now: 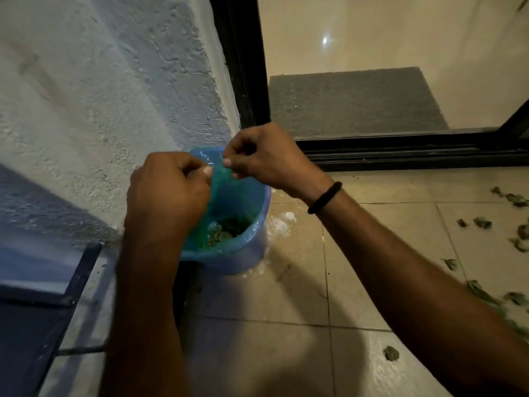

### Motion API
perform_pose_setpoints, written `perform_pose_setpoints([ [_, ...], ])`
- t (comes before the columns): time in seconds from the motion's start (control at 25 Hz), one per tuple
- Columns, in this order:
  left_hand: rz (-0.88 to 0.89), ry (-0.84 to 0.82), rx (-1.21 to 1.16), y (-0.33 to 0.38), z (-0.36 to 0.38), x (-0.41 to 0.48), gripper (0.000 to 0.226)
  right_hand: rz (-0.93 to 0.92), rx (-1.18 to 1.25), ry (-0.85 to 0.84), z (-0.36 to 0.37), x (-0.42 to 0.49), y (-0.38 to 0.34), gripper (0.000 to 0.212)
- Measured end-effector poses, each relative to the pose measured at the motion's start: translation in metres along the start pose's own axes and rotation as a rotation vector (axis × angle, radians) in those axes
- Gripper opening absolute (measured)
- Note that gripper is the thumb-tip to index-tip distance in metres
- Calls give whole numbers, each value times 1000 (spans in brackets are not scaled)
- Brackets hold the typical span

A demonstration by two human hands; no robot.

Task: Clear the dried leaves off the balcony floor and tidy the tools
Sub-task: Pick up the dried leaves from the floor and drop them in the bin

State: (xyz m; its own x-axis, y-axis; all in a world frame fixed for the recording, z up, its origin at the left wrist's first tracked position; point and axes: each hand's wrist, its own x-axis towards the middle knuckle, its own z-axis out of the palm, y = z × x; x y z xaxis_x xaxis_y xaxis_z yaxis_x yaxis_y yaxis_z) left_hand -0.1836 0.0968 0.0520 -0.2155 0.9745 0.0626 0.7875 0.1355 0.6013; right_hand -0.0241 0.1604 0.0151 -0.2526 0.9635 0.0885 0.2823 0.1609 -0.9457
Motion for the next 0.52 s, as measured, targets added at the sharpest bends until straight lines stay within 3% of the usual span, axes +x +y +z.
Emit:
perform_pose_setpoints([
  [0.12, 95, 46, -114, 38, 18, -14, 20, 98, 162, 157, -38, -15, 17, 20],
  [0.28, 182, -180, -288, 87, 78, -35, 15, 293, 324, 381, -94, -64, 54, 21],
  [0.52, 155, -415, -183, 106, 215, -87, 20, 556, -4, 686, -171, -171, 120, 4],
])
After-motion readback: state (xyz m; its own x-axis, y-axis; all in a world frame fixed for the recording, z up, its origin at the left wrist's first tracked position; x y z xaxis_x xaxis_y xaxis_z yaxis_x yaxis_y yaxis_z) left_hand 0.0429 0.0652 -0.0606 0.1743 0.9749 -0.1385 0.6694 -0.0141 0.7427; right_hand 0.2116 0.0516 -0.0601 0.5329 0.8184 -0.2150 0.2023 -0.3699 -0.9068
